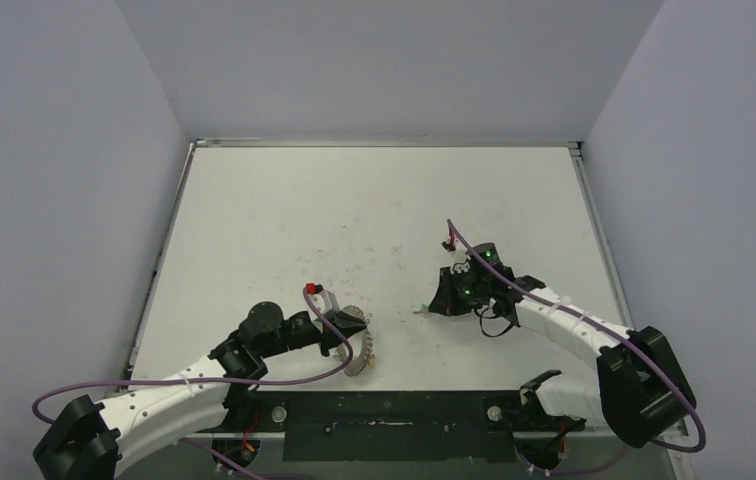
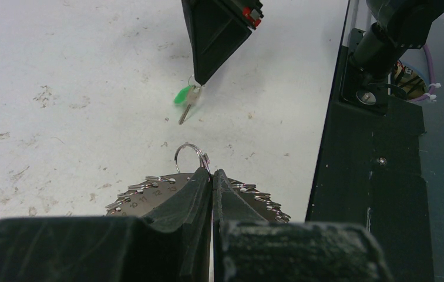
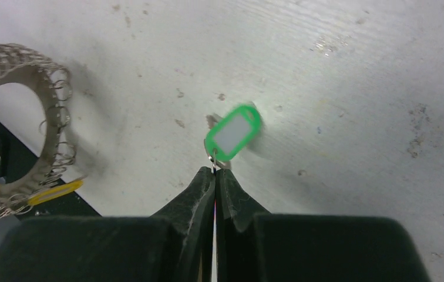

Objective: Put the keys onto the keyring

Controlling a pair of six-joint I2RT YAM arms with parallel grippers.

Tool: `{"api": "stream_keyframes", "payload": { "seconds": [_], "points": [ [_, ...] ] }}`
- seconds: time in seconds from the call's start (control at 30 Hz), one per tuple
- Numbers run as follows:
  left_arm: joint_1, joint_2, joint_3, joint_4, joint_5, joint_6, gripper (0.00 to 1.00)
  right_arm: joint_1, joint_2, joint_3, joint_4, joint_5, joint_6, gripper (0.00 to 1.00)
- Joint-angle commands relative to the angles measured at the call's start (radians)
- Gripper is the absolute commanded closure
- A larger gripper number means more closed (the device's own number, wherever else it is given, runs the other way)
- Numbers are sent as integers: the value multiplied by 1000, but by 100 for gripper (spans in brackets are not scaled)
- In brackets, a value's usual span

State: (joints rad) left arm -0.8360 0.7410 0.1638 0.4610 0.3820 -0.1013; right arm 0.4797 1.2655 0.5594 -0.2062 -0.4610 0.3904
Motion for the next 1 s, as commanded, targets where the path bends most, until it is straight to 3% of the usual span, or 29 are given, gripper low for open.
{"api": "stream_keyframes", "payload": {
  "seconds": [0.0,0.43,0.97],
  "points": [
    [-1,1,58,58,22,-9,100,67,-112,86,-59,-6,-50,100],
    [-1,30,68,76,44,-12,100,248,-207,259,-223,-49,-186,100],
    [-1,36,78,68,75,-13,100,501,-46,407,-236,69,-213,100]
  ]
}}
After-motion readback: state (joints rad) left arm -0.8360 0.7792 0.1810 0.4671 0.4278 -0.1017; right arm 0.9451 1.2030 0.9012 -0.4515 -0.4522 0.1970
